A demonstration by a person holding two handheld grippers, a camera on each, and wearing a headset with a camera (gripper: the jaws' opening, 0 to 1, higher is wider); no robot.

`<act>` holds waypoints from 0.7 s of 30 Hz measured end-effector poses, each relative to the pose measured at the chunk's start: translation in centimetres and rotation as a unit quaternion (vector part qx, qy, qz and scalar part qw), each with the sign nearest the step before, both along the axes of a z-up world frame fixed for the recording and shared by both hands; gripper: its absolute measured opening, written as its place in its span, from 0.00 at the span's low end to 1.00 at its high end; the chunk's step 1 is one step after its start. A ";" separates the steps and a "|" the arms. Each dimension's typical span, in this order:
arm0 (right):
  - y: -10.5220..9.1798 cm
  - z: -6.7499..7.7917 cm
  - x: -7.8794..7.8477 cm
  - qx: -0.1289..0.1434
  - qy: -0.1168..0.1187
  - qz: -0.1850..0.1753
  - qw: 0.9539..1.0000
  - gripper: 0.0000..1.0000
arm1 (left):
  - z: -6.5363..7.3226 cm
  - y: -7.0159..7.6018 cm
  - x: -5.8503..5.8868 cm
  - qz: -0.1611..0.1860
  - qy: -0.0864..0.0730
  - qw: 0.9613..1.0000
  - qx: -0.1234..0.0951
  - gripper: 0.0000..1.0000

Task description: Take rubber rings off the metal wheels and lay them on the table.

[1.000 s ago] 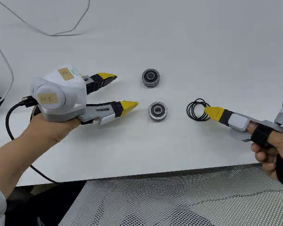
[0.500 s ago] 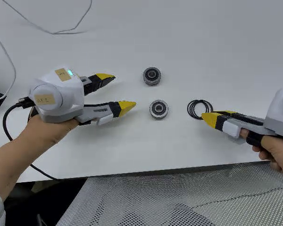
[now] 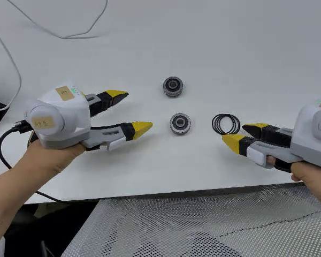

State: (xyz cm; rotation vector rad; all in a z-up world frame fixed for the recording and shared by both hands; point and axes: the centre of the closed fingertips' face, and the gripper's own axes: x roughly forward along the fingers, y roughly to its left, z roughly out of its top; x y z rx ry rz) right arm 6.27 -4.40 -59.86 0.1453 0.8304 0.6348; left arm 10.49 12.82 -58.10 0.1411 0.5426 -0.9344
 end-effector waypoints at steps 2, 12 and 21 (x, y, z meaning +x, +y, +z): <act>0.0 0.1 0.0 -0.006 -0.008 0.008 1.000 0.37 | 0.1 0.0 -0.2 0.000 0.001 1.000 -0.003 0.54; 0.5 0.3 -0.3 -0.034 -0.033 0.047 0.998 0.47 | 1.1 0.4 -1.0 0.005 -0.003 1.000 -0.014 0.56; 0.7 0.7 -0.4 -0.047 -0.046 0.067 0.996 0.54 | 1.4 1.0 -1.8 0.011 -0.004 1.000 -0.022 0.58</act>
